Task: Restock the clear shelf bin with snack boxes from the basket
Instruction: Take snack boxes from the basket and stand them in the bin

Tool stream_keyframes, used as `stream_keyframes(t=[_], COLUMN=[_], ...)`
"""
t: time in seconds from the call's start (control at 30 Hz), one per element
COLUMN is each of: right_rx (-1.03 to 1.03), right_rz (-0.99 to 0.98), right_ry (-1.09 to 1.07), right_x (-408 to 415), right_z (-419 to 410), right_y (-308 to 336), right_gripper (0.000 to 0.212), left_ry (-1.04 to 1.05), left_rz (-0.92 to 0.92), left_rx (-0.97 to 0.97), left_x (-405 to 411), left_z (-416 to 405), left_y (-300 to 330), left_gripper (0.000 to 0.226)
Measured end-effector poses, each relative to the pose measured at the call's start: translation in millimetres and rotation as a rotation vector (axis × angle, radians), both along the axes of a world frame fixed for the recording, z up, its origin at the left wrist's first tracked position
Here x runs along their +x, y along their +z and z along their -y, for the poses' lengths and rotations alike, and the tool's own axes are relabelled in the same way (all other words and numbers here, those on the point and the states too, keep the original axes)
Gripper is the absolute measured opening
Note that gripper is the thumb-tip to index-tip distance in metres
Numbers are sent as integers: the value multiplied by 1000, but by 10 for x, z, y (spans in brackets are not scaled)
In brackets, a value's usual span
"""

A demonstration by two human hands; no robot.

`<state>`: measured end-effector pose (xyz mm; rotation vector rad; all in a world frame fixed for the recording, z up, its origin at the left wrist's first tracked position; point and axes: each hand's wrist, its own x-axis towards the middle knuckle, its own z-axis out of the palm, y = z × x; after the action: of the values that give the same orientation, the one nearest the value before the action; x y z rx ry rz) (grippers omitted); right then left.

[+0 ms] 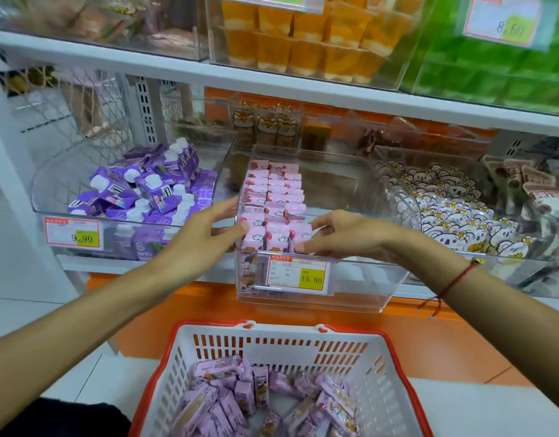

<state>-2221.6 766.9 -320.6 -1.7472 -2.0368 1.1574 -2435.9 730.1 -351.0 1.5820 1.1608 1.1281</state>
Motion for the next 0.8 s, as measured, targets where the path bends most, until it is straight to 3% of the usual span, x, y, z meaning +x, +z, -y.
stream_keyframes(t=[0.2,0.3,0.53,0.6,0.7,0.73,0.8], right_rx=[-58,-77,-23,113,724,893,970], right_rz=[-48,-114,-108,-63,98,99,108], right_ry=[6,40,46,16,106,174,332], right_x=[-5,119,156,174,241,256,276], right_z=[-26,-2,76,158,464,613,886], right_y=[-72,-82,49,106,146,146,59], right_gripper=[42,22,46,47,29,21,12], left_ry=[28,53,100,197,319,275,89], left_rz=[-7,-3,36,-32,-161,-186,-288], left_rx=[-59,-62,-77,-6,369,486,597], left_x=[-61,-50,-24,-34,-33,-19,37], left_z=[-63,-85,-108,-91,104,202,401], left_y=[-98,-117,-116,-87,24,54,11], left_gripper=[42,38,29,33,23,17,9])
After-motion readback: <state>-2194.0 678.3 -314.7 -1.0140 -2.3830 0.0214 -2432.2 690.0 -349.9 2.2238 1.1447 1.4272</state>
